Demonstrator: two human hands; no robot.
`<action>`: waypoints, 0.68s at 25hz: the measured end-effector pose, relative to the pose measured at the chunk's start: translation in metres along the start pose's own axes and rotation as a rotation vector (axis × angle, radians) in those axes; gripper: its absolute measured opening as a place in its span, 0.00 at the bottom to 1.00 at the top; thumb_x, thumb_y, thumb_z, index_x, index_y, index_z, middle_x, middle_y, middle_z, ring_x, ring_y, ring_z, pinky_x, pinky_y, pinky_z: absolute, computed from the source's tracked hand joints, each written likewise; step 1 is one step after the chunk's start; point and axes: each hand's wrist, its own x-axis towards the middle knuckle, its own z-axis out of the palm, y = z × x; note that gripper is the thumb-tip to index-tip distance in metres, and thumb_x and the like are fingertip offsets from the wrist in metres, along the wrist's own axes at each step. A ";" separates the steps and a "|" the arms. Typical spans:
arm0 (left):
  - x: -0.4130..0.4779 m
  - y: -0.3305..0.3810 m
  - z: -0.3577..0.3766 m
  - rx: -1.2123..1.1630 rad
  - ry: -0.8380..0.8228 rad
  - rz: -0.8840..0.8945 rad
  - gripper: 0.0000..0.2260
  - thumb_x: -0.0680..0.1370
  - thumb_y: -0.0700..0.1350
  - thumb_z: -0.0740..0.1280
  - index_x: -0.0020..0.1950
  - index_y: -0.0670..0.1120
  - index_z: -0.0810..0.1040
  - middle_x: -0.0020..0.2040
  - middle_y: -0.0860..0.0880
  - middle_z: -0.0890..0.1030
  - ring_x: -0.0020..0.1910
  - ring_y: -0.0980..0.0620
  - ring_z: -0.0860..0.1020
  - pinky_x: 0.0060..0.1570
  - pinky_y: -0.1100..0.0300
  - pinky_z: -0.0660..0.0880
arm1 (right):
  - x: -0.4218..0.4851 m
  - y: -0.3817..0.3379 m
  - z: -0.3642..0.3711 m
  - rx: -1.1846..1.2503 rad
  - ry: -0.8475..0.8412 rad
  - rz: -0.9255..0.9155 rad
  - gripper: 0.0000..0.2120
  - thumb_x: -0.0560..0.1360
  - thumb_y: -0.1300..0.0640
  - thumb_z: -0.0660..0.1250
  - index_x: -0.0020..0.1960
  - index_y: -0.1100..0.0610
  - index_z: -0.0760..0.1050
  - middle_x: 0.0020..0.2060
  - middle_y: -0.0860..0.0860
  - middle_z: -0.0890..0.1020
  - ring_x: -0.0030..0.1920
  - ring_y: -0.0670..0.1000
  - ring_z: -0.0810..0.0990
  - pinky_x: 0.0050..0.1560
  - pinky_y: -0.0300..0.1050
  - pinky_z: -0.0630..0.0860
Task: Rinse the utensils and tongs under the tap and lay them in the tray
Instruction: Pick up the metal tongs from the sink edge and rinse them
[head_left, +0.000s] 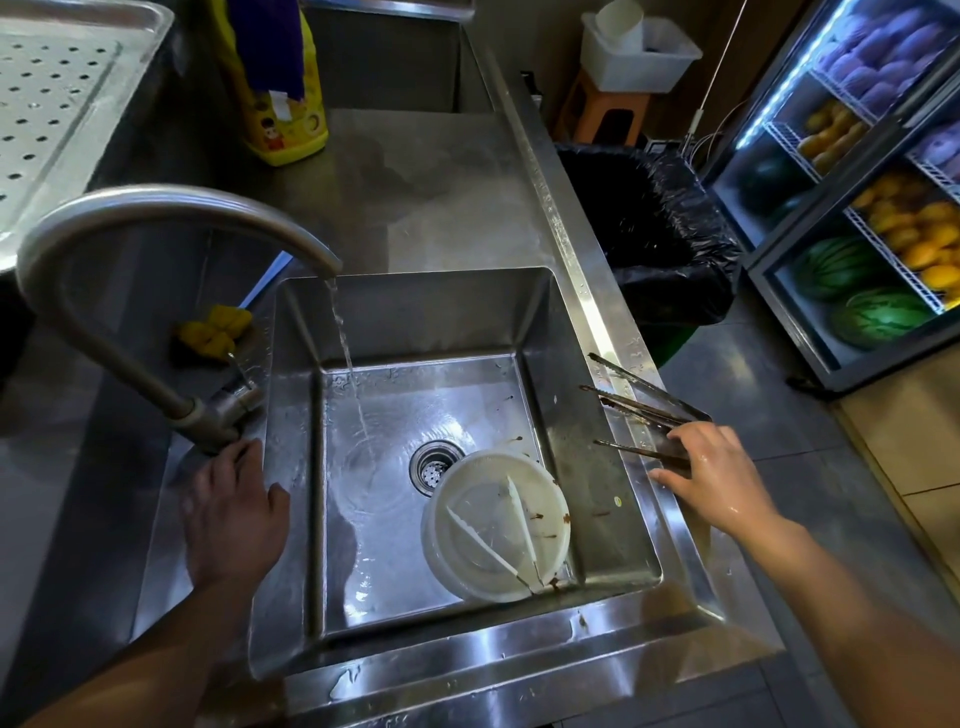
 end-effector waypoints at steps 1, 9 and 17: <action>0.001 0.000 0.000 -0.004 0.003 0.000 0.27 0.71 0.48 0.59 0.69 0.40 0.72 0.69 0.38 0.71 0.63 0.32 0.69 0.57 0.36 0.69 | -0.001 0.000 0.001 -0.004 -0.002 -0.008 0.25 0.68 0.47 0.78 0.59 0.58 0.77 0.56 0.55 0.79 0.57 0.58 0.74 0.55 0.55 0.75; 0.000 -0.005 0.005 0.012 0.014 0.013 0.27 0.71 0.49 0.57 0.68 0.41 0.71 0.68 0.38 0.72 0.61 0.33 0.69 0.54 0.37 0.70 | -0.008 0.004 0.013 0.040 0.062 -0.135 0.16 0.66 0.60 0.81 0.51 0.59 0.81 0.49 0.55 0.77 0.47 0.59 0.76 0.46 0.49 0.74; 0.003 -0.008 0.012 0.025 0.047 0.029 0.27 0.70 0.49 0.58 0.69 0.41 0.71 0.67 0.39 0.72 0.61 0.34 0.69 0.54 0.37 0.70 | -0.008 -0.021 0.012 0.221 0.138 -0.216 0.11 0.66 0.66 0.79 0.47 0.58 0.85 0.46 0.53 0.79 0.46 0.57 0.76 0.47 0.48 0.72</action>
